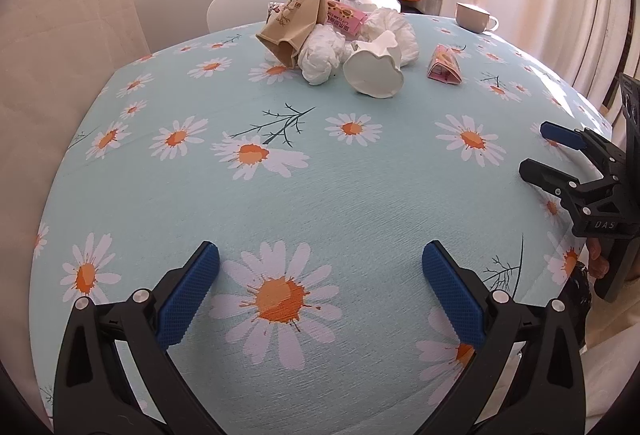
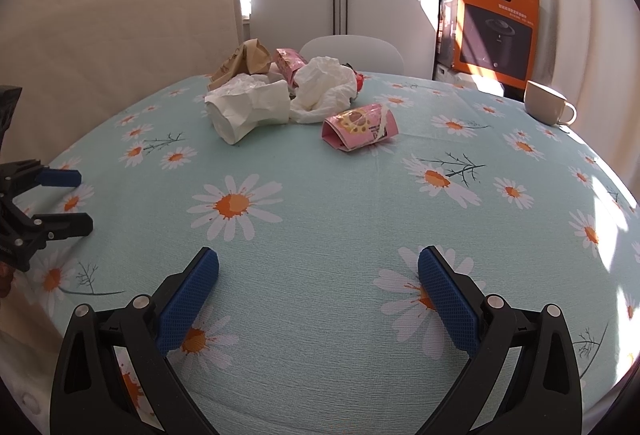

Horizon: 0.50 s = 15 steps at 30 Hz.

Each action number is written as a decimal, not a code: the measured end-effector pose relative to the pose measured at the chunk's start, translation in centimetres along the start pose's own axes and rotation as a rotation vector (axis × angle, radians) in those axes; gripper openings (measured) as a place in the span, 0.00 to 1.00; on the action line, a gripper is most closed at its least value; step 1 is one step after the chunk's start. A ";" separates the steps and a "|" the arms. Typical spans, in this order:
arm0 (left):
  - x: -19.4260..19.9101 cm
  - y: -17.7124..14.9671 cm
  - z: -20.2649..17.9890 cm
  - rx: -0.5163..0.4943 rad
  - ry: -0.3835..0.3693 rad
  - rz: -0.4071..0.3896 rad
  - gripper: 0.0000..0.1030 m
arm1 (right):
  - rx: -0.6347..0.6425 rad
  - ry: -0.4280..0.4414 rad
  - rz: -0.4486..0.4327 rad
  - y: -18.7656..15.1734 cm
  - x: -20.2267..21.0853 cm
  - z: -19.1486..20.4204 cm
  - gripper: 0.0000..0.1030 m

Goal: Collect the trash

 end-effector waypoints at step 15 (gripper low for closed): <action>-0.5 1.0 -0.2 -0.047 -0.033 0.019 0.96 | -0.051 0.036 0.076 0.4 -0.4 -0.5 0.93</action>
Point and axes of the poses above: each gripper's, at about its wrist camera, not at the fingertips, and x roughly against the way its jaws point, z to its left, y to its top, the point moved 10 cm from there along -x, roughly the way its jaws point, and after that the axes turned 8 degrees about y, right-handed, at the moved point
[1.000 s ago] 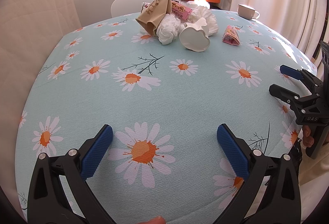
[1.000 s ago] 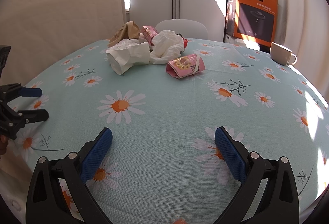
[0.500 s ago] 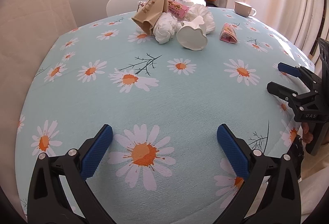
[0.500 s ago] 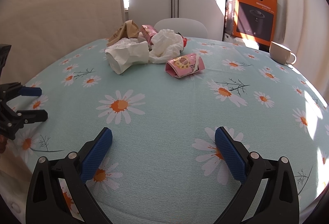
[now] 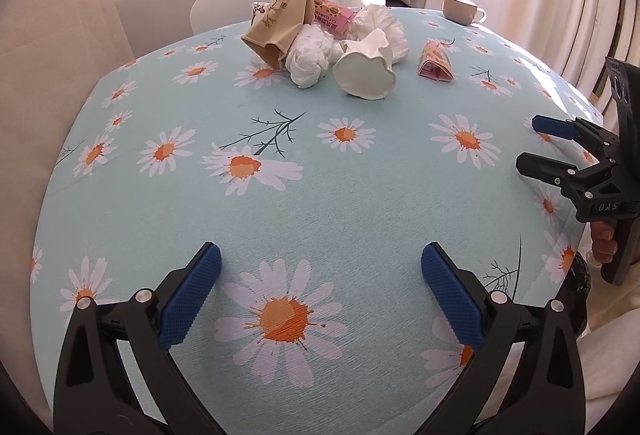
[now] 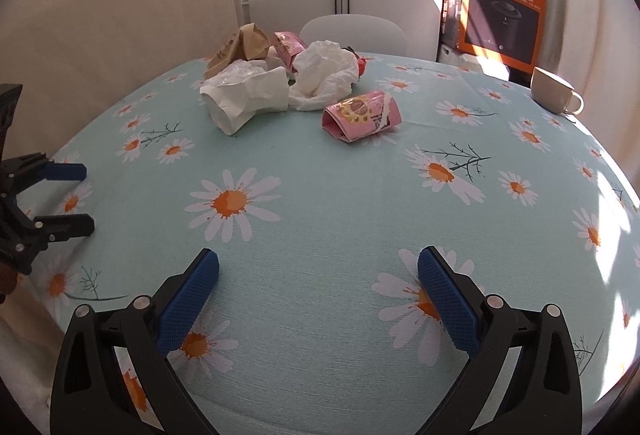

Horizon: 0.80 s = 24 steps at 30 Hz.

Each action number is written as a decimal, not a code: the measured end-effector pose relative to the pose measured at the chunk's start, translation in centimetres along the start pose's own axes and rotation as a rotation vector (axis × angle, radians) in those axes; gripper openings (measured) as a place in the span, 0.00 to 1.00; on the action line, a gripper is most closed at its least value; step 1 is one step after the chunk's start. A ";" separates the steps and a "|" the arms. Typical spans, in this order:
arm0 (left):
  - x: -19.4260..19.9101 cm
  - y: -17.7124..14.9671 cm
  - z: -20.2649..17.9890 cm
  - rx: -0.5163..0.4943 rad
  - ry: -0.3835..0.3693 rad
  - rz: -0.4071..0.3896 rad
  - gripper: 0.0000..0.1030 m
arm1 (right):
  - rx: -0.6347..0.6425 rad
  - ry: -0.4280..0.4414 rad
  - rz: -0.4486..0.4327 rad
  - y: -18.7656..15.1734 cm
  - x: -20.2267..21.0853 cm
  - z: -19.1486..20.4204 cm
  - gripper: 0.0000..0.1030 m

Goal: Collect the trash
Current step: 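Reach the right gripper to the pink snack wrapper and close on it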

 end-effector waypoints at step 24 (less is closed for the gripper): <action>2.7 6.7 3.8 0.036 -0.036 -0.217 0.96 | -0.252 -0.209 0.074 7.5 -4.4 -6.0 0.93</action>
Point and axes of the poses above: each gripper's, at about its wrist camera, not at the fingertips, and x roughly against the way its jaws point, z to its left, y to its top, the point moved 10 cm from there along -x, roughly the way its jaws point, and after that the axes turned 8 degrees about y, right-handed, at the moved point
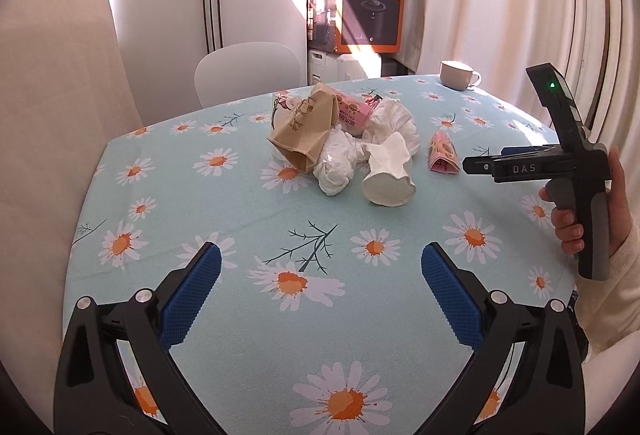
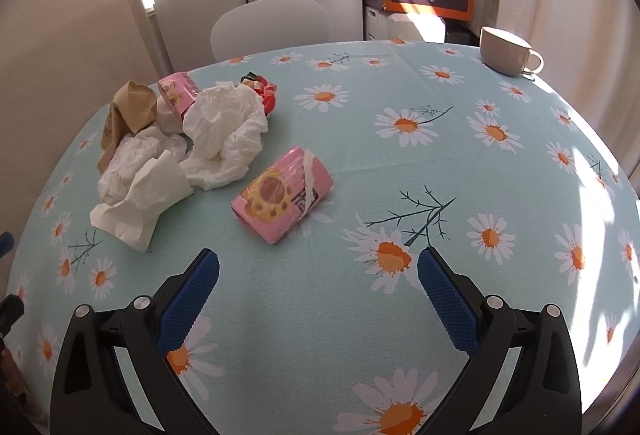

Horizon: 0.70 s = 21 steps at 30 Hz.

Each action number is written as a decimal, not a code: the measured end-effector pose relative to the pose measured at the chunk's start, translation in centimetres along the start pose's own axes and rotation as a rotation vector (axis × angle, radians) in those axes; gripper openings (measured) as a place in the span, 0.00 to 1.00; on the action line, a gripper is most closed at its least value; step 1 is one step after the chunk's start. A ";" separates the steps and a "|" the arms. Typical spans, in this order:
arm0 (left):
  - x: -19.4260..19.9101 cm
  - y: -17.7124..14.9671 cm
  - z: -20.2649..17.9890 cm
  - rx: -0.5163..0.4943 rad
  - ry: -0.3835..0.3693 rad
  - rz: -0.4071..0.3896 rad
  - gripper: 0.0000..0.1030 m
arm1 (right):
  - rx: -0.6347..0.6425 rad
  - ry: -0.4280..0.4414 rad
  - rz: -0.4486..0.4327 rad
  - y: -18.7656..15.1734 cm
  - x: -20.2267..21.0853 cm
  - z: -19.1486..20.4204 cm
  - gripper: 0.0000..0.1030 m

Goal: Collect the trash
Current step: 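Reach the right gripper to the pink snack wrapper and close on it, then lift the pink wrapper with the right gripper while the left gripper grasps the white paper cup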

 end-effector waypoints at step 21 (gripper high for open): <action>-1.1 0.9 -0.5 0.011 -0.008 -0.015 0.96 | -0.031 0.016 0.017 2.1 -3.7 -0.1 0.46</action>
Point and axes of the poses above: each gripper's, at about its wrist camera, not at the fingertips, and x roughly against the way its jaws point, z to its left, y to its top, the point moved 10 cm from there along -x, roughly the way its jaws point, and after that the axes turned 8 degrees about y, right-handed, at the moved point
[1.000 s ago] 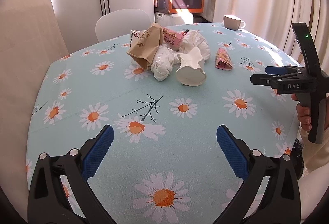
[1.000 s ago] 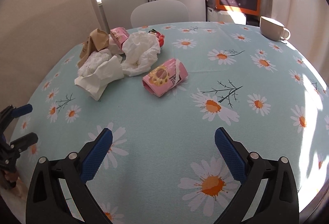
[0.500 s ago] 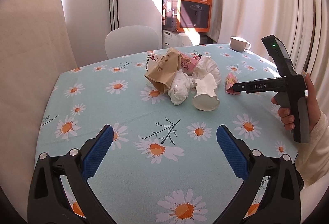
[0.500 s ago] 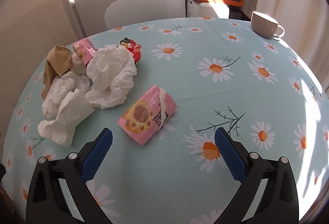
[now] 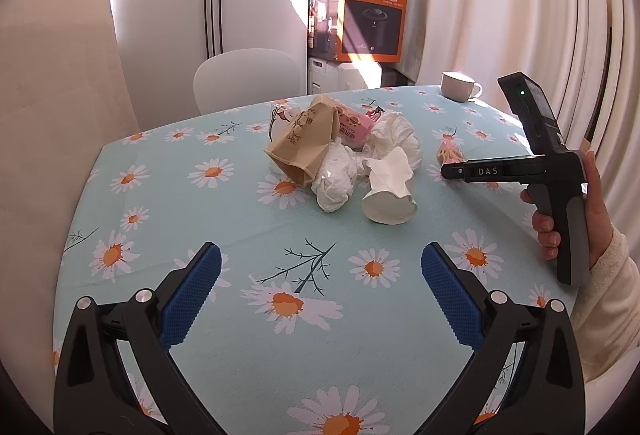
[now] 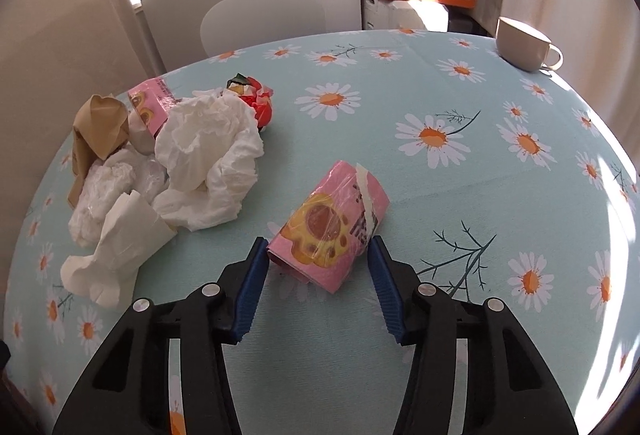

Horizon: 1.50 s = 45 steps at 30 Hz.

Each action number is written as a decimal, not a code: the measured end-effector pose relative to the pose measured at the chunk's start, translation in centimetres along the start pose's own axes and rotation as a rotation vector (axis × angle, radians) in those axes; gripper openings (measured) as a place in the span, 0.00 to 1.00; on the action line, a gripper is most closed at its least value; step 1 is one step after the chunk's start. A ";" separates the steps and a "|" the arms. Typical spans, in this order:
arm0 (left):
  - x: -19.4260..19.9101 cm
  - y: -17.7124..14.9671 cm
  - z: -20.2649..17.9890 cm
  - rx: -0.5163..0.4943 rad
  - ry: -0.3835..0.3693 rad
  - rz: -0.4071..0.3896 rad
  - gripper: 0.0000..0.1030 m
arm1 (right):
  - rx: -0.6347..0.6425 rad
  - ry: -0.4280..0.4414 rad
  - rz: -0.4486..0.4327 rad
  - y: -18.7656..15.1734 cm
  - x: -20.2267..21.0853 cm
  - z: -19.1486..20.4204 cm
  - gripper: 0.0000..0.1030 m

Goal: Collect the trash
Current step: 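Lift the pink wrapper with the right gripper while the left gripper grasps the white paper cup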

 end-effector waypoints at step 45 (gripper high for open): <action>-8.2 1.4 -8.9 -0.066 -0.105 0.180 0.51 | 0.189 0.113 -0.115 -4.7 7.5 -0.1 0.46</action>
Point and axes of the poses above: each gripper's, at about its wrist camera, not at the fingertips, and x roughly against the way its jaws point, z to its left, y to its top, the point moved 10 cm from there along -x, roughly the way its jaws point, and after that the axes turned 8 degrees about y, right-handed, at the moved point
